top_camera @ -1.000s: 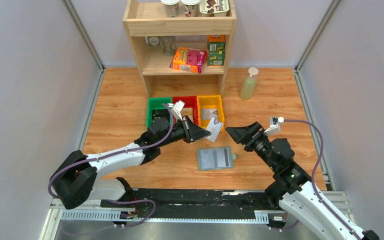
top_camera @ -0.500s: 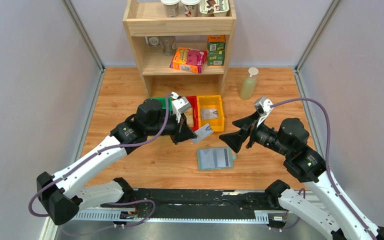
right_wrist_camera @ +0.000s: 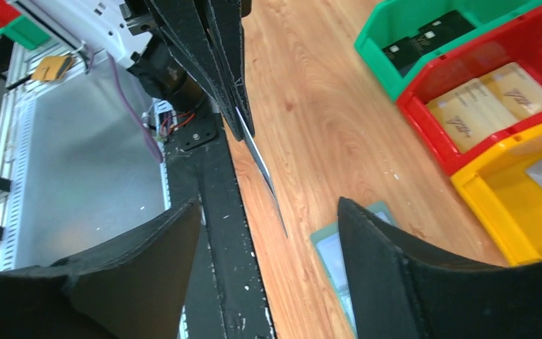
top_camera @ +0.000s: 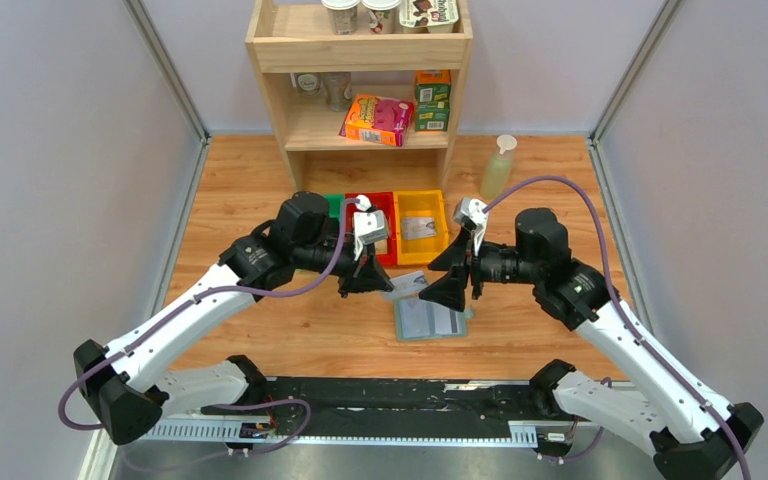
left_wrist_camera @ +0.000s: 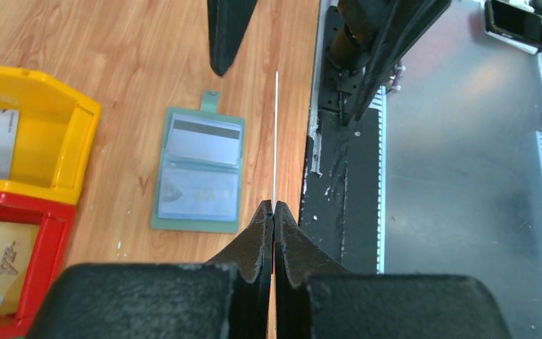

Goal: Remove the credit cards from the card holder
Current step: Place the credit card in the storage box.

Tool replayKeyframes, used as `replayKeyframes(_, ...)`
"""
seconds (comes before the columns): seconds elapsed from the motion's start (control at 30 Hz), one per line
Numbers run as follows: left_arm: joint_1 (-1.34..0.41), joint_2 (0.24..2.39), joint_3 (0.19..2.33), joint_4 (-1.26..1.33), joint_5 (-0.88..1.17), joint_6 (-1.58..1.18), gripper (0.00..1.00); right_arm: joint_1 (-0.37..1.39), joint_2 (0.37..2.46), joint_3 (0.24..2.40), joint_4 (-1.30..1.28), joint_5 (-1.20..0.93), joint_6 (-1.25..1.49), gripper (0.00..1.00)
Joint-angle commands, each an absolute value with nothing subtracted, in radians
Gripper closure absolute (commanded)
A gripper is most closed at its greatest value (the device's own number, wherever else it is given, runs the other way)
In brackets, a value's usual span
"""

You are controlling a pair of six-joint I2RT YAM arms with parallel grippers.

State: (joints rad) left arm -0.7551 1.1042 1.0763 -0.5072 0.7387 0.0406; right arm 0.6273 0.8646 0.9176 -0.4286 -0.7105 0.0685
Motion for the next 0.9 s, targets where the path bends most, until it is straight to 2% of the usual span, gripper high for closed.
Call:
replayKeyframes(0.0, -0.756, 1.118, 1.124, -0.448, 0.833, 0.087, 1.0, 0.63, 0.903, 0.971, -0.394, -0.816, 0.018, 0.31)
replayKeyframes(0.07, -0.756, 1.134, 1.138, -0.446, 0.851, 0.09, 1.0, 0.63, 0.922, 0.973, -0.394, -0.816, 0.014, 0.38)
replayKeyframes(0.1, -0.756, 1.141, 1.146, -0.445, 0.856, 0.094, 1.0, 0.63, 0.93, 0.973, -0.394, -0.819, 0.012, 0.45)
replayKeyframes(0.2, -0.756, 1.15, 1.138, -0.44, 0.844, 0.103, 1.0, 0.63, 0.962, 0.983, -0.414, -0.825, 0.006, 0.8)
replayKeyframes(0.27, -0.756, 1.152, 1.126, -0.434, 0.832, 0.109, 1.0, 0.63, 0.969, 0.986, -0.429, -0.816, 0.006, 0.96)
replayKeyframes(0.3, -0.755, 1.147, 1.117, -0.43, 0.819, 0.109, 0.99, 0.63, 0.971, 0.985, -0.43, -0.81, 0.006, 1.0)
replayKeyframes(0.33, -0.753, 1.143, 1.112, -0.43, 0.789, 0.109, 0.98, 0.629, 0.973, 0.985, -0.433, -0.799, 0.006, 1.0)
replayKeyframes(0.4, -0.747, 1.12, 1.1, -0.425, 0.694, 0.104, 0.84, 0.623, 0.98, 0.991, -0.443, -0.778, 0.006, 1.0)
replayKeyframes(0.5, -0.71, 1.08, 1.08, -0.419, 0.53, 0.084, 0.5, 0.601, 1.026, 1.015, -0.492, -0.691, 0.009, 1.0)
replayKeyframes(0.53, -0.697, 1.057, 1.068, -0.417, 0.443, 0.075, 0.42, 0.591, 1.047, 1.029, -0.511, -0.66, 0.017, 1.0)
replayKeyframes(0.57, -0.665, 1.04, 1.06, -0.404, 0.411, 0.054, 0.3, 0.581, 1.077, 1.048, -0.529, -0.622, 0.024, 1.0)
replayKeyframes(0.63, -0.618, 0.997, 1.028, -0.373, 0.309, 0.023, 0.2, 0.555, 1.139, 1.092, -0.567, -0.554, 0.043, 1.0)
replayKeyframes(0.7, -0.591, 0.956, 1.0, -0.362, 0.105, 0.012, 0.16, 0.519, 1.234, 1.15, -0.604, -0.503, 0.075, 1.0)
replayKeyframes(0.83, -0.569, 0.914, 0.973, -0.377, -0.307, -0.023, 0.16, 0.43, 1.425, 1.306, -0.685, -0.453, 0.167, 1.0)
replayKeyframes(0.87, -0.56, 0.911, 0.968, -0.38, -0.342, -0.023, 0.16, 0.411, 1.48, 1.342, -0.707, -0.445, 0.19, 1.0)
